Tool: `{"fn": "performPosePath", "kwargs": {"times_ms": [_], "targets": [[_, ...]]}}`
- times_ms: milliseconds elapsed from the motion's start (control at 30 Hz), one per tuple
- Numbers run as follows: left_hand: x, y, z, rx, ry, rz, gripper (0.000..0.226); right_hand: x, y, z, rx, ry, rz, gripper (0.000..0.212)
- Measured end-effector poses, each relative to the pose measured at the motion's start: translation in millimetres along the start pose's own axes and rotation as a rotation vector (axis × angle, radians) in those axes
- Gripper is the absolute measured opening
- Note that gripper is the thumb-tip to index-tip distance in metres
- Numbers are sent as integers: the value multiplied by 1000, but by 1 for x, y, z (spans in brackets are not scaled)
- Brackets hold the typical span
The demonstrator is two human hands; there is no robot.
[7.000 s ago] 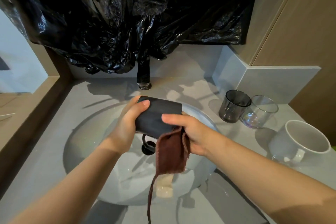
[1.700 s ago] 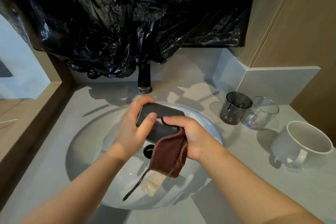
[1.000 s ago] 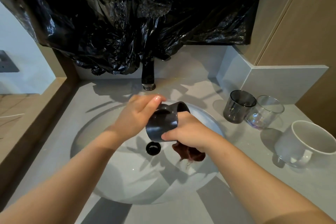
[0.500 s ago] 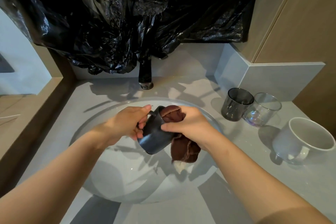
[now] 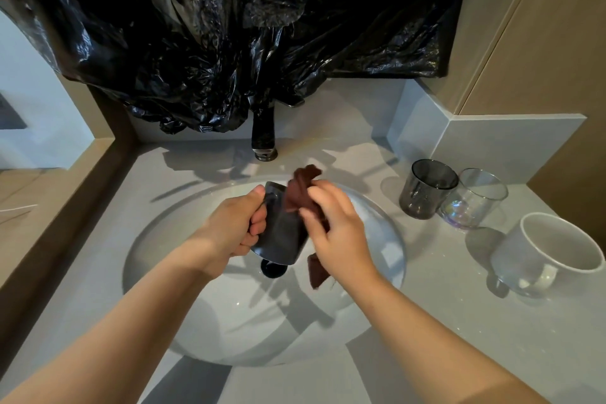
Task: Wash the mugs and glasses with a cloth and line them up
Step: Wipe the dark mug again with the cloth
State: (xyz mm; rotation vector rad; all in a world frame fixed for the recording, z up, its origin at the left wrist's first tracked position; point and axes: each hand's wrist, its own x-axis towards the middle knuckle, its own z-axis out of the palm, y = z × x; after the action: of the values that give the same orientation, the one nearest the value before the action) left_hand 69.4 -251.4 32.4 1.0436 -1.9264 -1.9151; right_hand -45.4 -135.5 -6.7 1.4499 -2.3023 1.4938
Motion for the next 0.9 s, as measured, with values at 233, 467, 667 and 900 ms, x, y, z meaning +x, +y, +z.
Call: {"fn": "performPosePath", "kwargs": {"times_ms": [233, 467, 667, 900], "targets": [[-2, -8, 5, -200, 59, 50, 50, -2, -7, -8, 361, 212, 429, 36], [-5, -2, 10, -196, 81, 152, 50, -1, -1, -14, 388, 319, 538, 13], [-10, -1, 27, -190, 41, 192, 52, 10, -6, -48, 318, 135, 404, 14], [-1, 8, 72, -201, -5, 118, 56, -7, 9, -128, 39, 342, 402, 14]]}}
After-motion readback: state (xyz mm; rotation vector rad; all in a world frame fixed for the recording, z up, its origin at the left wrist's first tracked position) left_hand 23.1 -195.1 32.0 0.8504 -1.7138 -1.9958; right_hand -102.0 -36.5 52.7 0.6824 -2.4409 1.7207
